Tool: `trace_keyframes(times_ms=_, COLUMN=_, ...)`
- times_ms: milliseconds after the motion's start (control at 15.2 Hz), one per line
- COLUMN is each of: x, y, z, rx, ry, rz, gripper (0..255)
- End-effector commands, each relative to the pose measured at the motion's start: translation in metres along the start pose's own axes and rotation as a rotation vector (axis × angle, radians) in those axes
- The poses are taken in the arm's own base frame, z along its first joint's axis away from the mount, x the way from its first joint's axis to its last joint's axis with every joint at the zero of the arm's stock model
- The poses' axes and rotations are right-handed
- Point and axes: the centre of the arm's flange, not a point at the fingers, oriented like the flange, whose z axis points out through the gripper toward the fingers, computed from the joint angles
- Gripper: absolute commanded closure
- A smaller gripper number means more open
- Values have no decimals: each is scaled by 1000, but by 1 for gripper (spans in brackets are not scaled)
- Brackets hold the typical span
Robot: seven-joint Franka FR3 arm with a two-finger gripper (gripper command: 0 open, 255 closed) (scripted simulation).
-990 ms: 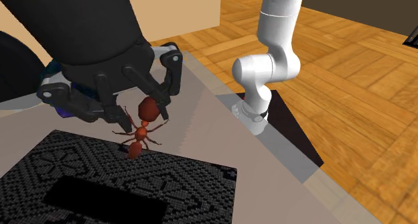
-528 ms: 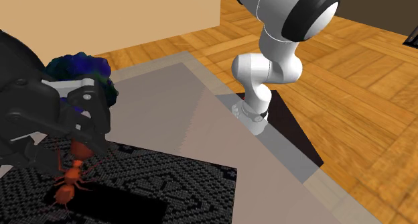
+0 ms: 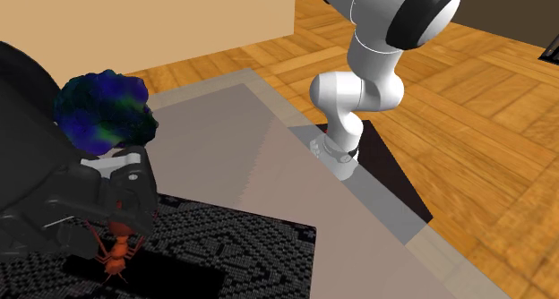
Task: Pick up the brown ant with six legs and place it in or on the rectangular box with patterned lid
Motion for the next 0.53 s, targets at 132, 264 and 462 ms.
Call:
trace_keyframes(times_ms=132, x=1, y=2, z=23, rx=2, ry=-2, rz=1, gripper=255)
trace_keyframes(times_ms=264, x=1, y=3, z=29, rx=2, ry=-2, rz=1, gripper=255)
trace_keyframes(times_ms=462, x=1, y=3, z=29, rx=2, ry=-2, rz=1, gripper=255)
